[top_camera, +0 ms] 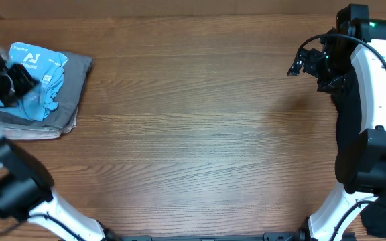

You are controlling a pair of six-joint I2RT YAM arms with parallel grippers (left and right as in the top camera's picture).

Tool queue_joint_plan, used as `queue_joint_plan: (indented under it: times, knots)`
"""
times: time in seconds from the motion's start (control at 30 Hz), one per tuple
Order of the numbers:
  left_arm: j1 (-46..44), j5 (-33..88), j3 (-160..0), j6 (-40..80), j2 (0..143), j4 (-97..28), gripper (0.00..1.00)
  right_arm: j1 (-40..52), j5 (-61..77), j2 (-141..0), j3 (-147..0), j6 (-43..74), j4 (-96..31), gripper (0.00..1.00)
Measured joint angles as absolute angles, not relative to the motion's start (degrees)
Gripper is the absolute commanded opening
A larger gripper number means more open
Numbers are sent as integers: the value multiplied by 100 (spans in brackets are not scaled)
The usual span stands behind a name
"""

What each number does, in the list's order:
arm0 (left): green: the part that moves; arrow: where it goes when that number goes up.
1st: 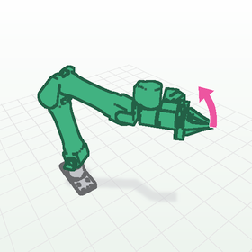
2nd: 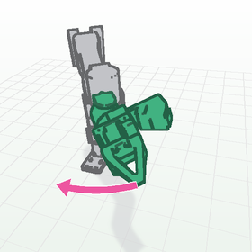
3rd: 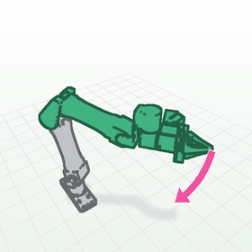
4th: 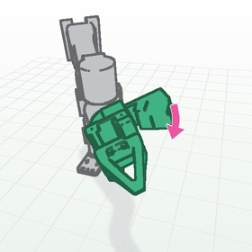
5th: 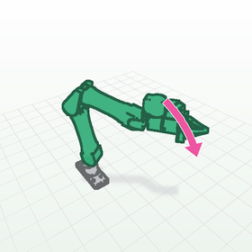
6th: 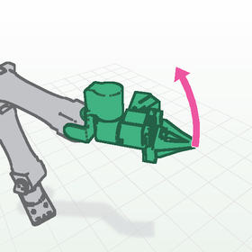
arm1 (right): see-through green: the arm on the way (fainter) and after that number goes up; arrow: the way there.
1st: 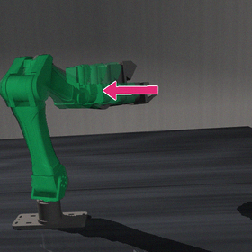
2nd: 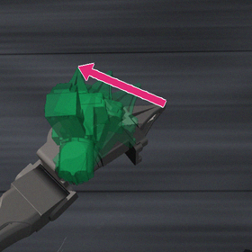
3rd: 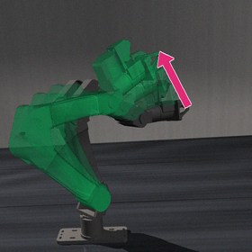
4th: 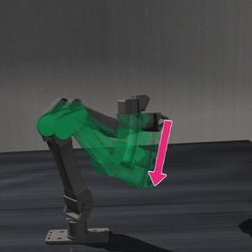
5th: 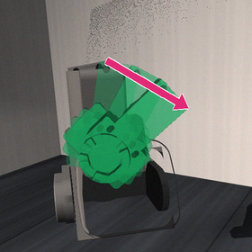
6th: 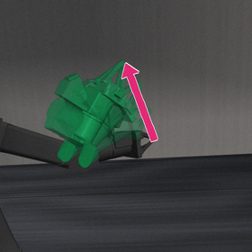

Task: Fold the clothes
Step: 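Press the blue bundle down onto the grey stack with the left gripper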

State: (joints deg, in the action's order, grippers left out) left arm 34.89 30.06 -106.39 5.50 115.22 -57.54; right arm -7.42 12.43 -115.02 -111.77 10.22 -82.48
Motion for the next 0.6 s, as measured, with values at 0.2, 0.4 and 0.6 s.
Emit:
queue_joint_plan:
  times: [0.2,0.4,0.6]
  knots:
    - [3487,3610,-10886,746,10777,-5096,4,-742,1245,-11502,-11177,1024,-8252,100]
    - [3487,3815,-10860,919,11577,-4687,4,-742,1243,-11502,-11177,1020,-8250,100]
    - [3487,4165,-10761,954,12945,-4517,4,-742,1243,-11502,-11177,1024,-8250,100]
